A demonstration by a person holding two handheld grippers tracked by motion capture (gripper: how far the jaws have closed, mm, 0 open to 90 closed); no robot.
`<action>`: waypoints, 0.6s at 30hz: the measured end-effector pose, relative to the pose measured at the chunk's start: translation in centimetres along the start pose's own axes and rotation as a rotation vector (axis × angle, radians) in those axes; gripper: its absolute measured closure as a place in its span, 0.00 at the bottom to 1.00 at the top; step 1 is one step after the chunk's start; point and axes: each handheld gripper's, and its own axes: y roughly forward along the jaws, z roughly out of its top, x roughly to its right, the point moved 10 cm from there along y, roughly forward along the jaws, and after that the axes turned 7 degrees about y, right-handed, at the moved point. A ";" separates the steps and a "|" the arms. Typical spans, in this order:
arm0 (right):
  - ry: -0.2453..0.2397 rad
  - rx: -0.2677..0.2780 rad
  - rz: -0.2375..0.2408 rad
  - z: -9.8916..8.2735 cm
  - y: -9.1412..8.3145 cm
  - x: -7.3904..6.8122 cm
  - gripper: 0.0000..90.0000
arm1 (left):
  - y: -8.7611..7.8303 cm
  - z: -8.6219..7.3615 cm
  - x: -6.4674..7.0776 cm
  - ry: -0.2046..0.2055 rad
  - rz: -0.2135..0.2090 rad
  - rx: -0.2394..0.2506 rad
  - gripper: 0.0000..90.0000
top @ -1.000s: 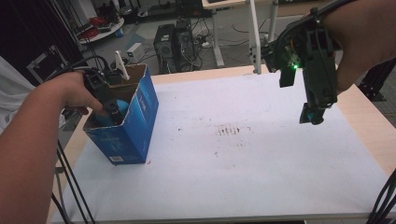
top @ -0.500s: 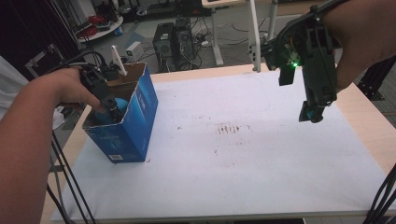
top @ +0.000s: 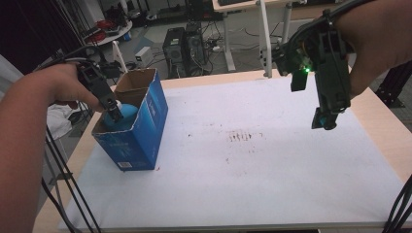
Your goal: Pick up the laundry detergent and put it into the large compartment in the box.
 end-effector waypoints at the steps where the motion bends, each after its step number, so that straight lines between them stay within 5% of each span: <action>1: 0.001 0.002 -0.001 0.1 0.0 0.0 0.03 | -0.3 -0.1 0.0 0.011 0.003 -0.001 0.22; 18: -0.024 0.009 -0.012 0.8 -0.7 -0.5 0.03 | -4.4 0.3 2.6 0.055 0.007 0.020 0.11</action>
